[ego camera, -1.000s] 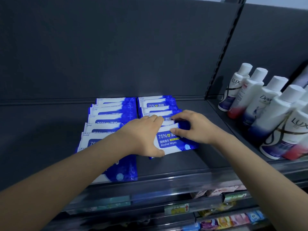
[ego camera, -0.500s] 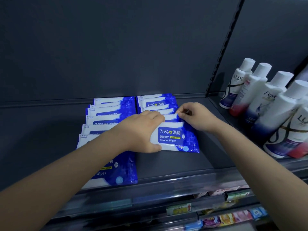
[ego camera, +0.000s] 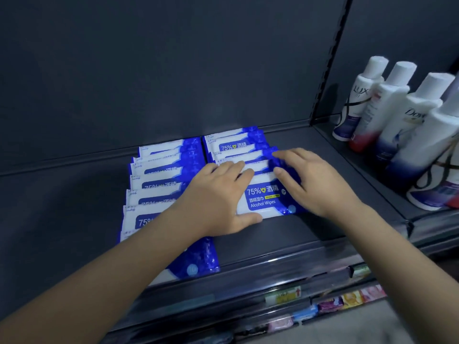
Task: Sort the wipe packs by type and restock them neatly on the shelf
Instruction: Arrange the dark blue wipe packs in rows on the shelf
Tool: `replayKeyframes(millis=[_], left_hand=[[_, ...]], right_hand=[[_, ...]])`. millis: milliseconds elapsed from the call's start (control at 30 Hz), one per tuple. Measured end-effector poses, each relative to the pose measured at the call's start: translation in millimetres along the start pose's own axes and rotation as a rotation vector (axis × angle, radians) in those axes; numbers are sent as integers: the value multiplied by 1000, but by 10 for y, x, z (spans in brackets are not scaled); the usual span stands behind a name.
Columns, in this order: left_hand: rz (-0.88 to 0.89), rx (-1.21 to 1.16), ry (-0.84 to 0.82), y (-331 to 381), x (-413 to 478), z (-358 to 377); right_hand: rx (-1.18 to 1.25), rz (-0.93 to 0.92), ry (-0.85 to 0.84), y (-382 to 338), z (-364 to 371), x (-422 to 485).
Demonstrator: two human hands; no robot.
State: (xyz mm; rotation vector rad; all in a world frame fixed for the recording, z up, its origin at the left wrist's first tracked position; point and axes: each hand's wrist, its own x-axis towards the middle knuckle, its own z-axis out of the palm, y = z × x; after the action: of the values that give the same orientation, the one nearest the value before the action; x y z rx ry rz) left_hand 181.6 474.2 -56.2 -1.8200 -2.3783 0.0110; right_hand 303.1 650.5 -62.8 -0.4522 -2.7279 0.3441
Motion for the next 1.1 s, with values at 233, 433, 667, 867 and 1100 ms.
replayKeyframes(millis=[233,433,667,867,1100], left_hand=[[77,151,4,170,-181,-378],[260,65,145,376,-796,-411],[528,-76,108,950,-1625,-125],[675,-151,54,1663,-2005,127],[858,-85,-42,2906,-2161,409]], right_hand=[[-214,113,175,-247,-191,-609],[-320,323,355,-1007,-364,-1611],[-361,728,187,-1867,-141,-3006],[-336,1055,46,-2081,-213,-4083],[-252,1385,40,-1767,-259,-5327]])
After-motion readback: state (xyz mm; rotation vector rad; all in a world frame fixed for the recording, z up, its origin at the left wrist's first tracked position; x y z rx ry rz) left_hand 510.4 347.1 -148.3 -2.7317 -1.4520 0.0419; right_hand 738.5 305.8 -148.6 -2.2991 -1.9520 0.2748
